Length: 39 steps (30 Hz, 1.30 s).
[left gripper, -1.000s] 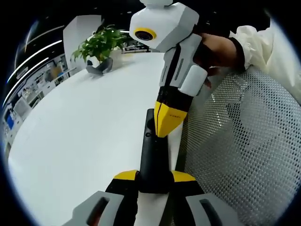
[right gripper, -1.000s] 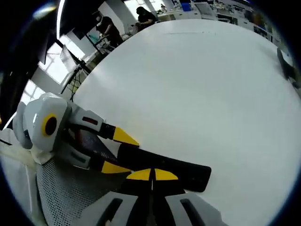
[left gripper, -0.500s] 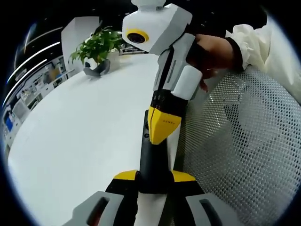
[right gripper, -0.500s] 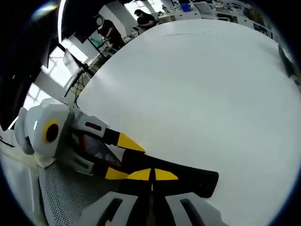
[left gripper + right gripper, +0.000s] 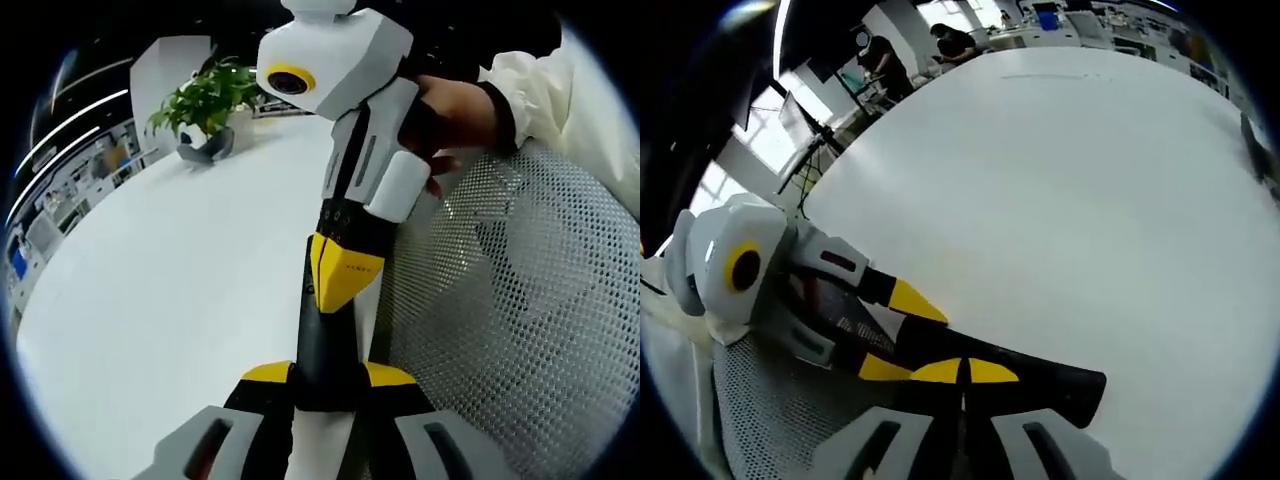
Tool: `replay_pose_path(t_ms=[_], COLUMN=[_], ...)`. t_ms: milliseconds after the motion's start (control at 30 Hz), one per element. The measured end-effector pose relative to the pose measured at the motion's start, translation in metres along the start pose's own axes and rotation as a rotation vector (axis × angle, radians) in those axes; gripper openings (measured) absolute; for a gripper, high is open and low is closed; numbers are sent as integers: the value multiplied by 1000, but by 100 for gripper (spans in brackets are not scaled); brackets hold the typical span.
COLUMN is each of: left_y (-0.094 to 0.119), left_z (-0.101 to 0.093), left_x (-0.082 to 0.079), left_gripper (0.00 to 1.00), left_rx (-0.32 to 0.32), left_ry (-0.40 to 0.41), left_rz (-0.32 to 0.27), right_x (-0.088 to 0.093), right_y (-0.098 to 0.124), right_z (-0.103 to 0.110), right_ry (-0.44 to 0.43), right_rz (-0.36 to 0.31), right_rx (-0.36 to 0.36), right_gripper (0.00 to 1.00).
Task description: Press the specified remote control buttons in sequence, fully releasing each button before pressing the next.
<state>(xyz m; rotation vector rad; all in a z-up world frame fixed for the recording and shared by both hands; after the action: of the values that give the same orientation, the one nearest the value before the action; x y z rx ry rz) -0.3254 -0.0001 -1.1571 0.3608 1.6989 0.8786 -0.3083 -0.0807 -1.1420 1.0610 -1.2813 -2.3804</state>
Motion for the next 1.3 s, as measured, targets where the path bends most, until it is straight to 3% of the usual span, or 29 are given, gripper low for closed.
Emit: replay_pose_path(t_ms=[600,900,1100,1300], left_y=[0,0,0,-1], left_z=[0,1,1,1], left_x=[0,0,0,0], left_gripper=[25,25,25,25], left_rx=[0,-1,0,-1], left_ry=[3,3,3,7], left_rz=[1,1,1,0], right_x=[0,-2,-6,-3], right_y=[-1,-1,0,-6], right_z=[-6,-2,1,5], right_ry=[-113,-69,-60,-25], right_rz=[-42,-18,-47,-13], right_rx=[-16,0,-14,-22], right_gripper=[0,0,0,0])
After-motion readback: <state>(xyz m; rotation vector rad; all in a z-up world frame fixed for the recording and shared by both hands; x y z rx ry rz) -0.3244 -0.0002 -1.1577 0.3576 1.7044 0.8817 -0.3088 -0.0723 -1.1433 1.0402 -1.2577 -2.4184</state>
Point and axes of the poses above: the point that each gripper's makers call its tool centre point, and the gripper's own axes: y roughly backward along the fingers, z roughly to its left, x roughly out of its underside, the point moved 5 cm from there along y, roughly backward along the fingers, and after that the axes turned 7 degrees about y, right-handed, at the moved point
